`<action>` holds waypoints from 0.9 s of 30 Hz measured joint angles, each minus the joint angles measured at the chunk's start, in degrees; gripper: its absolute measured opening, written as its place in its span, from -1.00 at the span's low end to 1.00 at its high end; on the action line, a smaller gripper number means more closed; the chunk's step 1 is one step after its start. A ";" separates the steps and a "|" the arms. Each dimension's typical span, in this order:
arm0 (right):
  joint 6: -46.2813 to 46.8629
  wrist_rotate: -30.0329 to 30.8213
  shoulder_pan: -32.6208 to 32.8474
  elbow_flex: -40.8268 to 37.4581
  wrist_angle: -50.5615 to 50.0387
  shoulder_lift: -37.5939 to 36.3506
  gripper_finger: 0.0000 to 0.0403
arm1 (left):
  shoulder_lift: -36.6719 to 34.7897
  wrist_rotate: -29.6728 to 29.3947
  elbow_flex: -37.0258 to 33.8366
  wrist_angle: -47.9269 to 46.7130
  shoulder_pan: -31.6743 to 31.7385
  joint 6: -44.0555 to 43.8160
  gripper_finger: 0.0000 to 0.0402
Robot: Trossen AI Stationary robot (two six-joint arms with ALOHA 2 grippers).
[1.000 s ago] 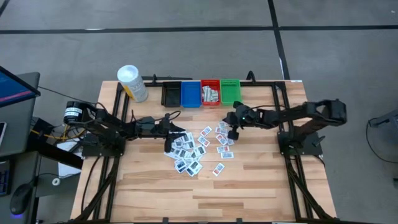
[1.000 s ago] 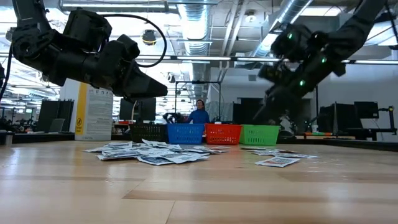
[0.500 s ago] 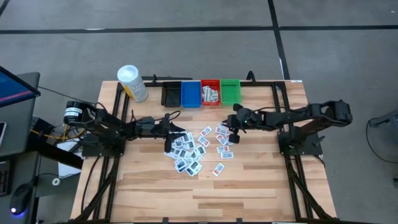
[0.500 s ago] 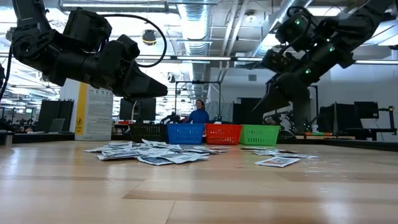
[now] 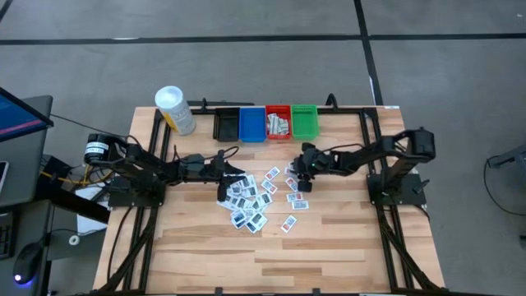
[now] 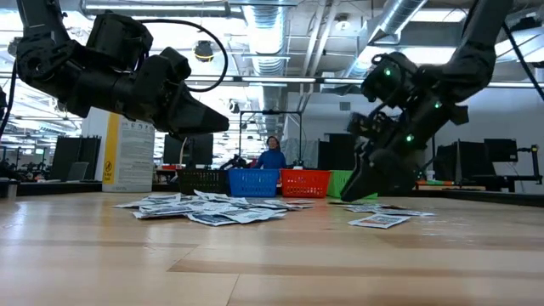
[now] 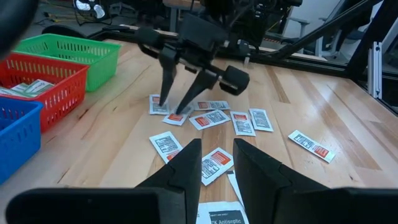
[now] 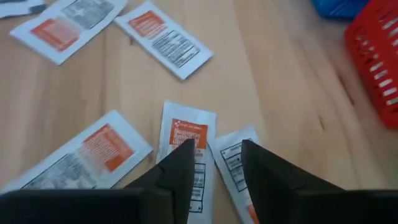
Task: Pick & Place First Aid Supplies
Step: Put the orange ointment pack into the black bin
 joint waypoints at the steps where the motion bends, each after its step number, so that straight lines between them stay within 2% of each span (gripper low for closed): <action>1: 0.01 -0.03 -0.33 0.04 0.65 0.57 -0.38 | 0.00 0.00 0.00 0.00 0.02 0.00 -0.54; 9: 0.19 -1.17 -2.80 0.31 1.58 3.75 -0.51 | 0.00 -0.02 0.00 0.00 0.02 0.00 -0.54; 18: -0.89 -3.27 -3.26 0.22 0.40 3.40 -0.96 | 0.00 -0.01 0.00 0.01 0.01 0.00 -0.54; 27: -1.52 -3.48 -3.17 0.47 -0.34 2.02 -0.99 | -0.01 -0.01 0.00 0.01 0.01 0.00 -0.54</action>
